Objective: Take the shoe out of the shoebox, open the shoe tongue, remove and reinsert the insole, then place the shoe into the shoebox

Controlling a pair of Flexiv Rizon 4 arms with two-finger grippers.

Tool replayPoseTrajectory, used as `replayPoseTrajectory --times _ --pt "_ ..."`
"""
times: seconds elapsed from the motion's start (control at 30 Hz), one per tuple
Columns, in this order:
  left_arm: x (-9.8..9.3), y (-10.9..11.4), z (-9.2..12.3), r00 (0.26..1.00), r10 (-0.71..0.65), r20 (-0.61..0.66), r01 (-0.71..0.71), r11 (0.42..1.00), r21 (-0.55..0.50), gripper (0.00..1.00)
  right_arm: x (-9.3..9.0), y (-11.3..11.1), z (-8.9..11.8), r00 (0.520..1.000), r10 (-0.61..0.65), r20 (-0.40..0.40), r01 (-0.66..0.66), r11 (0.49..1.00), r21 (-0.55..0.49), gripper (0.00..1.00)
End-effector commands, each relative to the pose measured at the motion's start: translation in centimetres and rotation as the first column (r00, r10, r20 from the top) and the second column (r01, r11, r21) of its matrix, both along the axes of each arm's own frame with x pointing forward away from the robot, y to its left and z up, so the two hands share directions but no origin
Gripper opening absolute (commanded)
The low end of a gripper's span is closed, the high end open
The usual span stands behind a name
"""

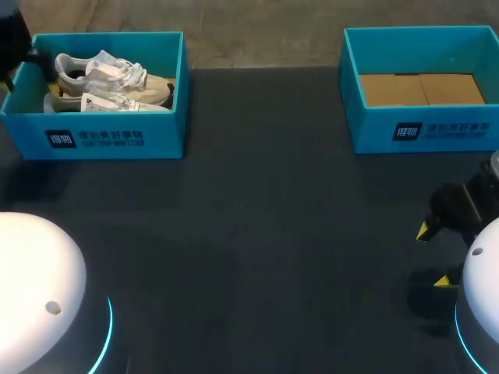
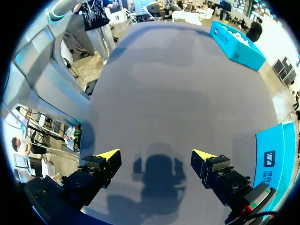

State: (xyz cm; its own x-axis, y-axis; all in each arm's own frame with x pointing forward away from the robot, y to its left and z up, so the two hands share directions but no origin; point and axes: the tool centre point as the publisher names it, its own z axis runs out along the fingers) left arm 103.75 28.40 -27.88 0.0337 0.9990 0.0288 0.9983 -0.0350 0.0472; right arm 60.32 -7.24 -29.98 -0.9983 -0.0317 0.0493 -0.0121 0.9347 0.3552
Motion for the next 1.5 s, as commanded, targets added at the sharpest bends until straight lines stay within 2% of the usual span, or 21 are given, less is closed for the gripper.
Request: replayPoseTrajectory --times 0.03,0.27,0.57,0.97,1.5 --pt "0.7 0.0 -0.9 1.000 -0.001 -0.007 0.000 1.000 -0.002 1.00 -0.2 0.0 -0.1 1.000 -0.001 0.003 0.001 1.000 -0.002 1.00" --pt "1.4 -0.6 -1.1 1.000 -0.016 -0.010 0.016 1.000 -0.020 1.00 -0.2 0.0 -0.1 1.000 -0.001 0.003 0.001 1.000 -0.002 1.00" --pt "2.3 -1.1 -2.3 1.000 -0.019 -0.023 0.018 0.999 -0.035 1.00 -0.2 0.0 -0.1 1.000 -0.001 0.003 0.001 1.000 -0.002 1.00" --pt "2.1 -0.5 -4.5 0.998 -0.021 -0.063 0.019 0.999 -0.029 1.00 -0.2 0.0 -0.1 1.000 -0.001 0.003 0.001 1.000 -0.002 1.00" --pt "2.1 -0.8 -6.6 0.994 -0.024 -0.103 0.024 1.000 0.002 1.00 -0.2 0.0 -0.1 1.000 -0.001 0.003 0.001 1.000 -0.002 1.00"
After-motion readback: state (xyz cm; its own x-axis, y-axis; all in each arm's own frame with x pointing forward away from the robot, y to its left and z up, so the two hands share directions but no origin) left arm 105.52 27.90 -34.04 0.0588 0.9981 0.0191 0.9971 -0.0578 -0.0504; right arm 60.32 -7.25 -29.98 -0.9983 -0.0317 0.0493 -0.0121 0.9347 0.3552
